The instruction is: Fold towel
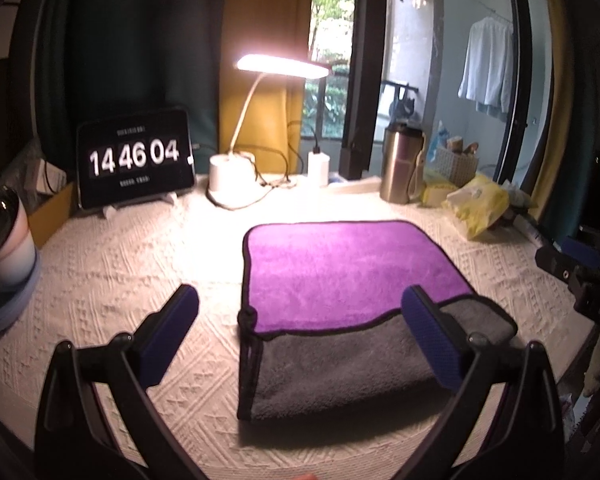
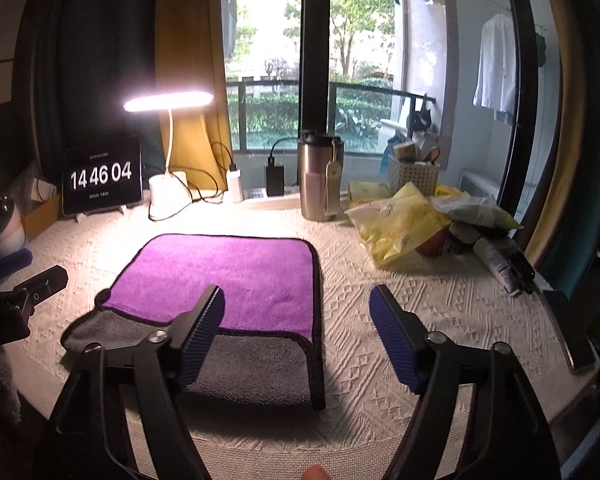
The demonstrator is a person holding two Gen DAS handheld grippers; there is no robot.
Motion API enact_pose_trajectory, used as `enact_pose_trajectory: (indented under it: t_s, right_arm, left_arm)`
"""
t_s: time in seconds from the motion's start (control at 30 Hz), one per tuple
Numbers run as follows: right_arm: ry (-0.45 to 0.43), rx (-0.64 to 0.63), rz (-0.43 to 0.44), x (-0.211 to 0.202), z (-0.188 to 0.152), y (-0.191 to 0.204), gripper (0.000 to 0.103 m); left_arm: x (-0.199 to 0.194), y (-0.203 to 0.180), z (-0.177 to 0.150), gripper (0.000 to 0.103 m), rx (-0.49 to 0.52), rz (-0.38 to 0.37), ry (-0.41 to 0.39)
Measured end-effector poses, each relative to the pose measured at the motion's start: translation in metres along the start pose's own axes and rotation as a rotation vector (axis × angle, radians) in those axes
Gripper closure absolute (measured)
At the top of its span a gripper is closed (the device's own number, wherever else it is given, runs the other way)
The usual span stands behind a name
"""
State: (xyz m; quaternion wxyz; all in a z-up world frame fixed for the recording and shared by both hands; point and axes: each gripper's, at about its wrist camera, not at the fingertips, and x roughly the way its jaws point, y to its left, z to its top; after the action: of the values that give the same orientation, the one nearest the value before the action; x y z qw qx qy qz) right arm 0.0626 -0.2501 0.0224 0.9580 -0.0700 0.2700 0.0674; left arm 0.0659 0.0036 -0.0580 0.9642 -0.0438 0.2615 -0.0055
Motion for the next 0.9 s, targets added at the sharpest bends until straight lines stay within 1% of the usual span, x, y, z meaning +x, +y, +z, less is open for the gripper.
enact_pose_trajectory:
  t_s: [0.17, 0.23, 0.3, 0.37, 0.43, 0.57, 0.6, 0.73, 0.8, 0.9]
  right_arm:
    - [0.046, -0.003, 0.011, 0.017, -0.005, -0.004, 0.032]
    - [0.069, -0.006, 0.018, 0.026, -0.007, -0.006, 0.038]
    - [0.095, -0.009, 0.025, 0.035, -0.010, -0.009, 0.040]
    - [0.115, -0.013, 0.032, 0.043, -0.012, -0.010, 0.041]
    - [0.133, -0.016, 0.040, 0.050, -0.015, -0.011, 0.046]
    - [0.178, -0.015, 0.056, 0.067, -0.021, -0.013, 0.048]
    - [0.187, -0.015, 0.060, 0.070, -0.022, -0.013, 0.049]
    - [0.222, -0.018, 0.079, 0.082, -0.026, -0.012, 0.054]
    - [0.240, -0.023, 0.087, 0.086, -0.027, -0.011, 0.056]
    - [0.272, -0.037, 0.094, 0.093, -0.032, -0.008, 0.058]
  left_arm:
    - [0.025, 0.003, -0.008, 0.002, -0.008, -0.013, 0.084]
    - [0.035, 0.004, -0.012, 0.006, -0.014, -0.014, 0.117]
    - [0.046, 0.006, -0.016, 0.012, -0.023, -0.019, 0.159]
    - [0.055, 0.008, -0.019, 0.014, -0.028, -0.017, 0.184]
    - [0.062, 0.010, -0.022, 0.018, -0.030, -0.011, 0.206]
    - [0.076, 0.014, -0.029, 0.031, -0.039, 0.004, 0.263]
    - [0.078, 0.014, -0.030, 0.035, -0.041, 0.004, 0.271]
    - [0.084, 0.013, -0.035, 0.041, -0.028, 0.013, 0.304]
    - [0.086, 0.012, -0.037, 0.047, -0.024, 0.013, 0.319]
    - [0.088, 0.011, -0.038, 0.049, -0.022, 0.016, 0.330]
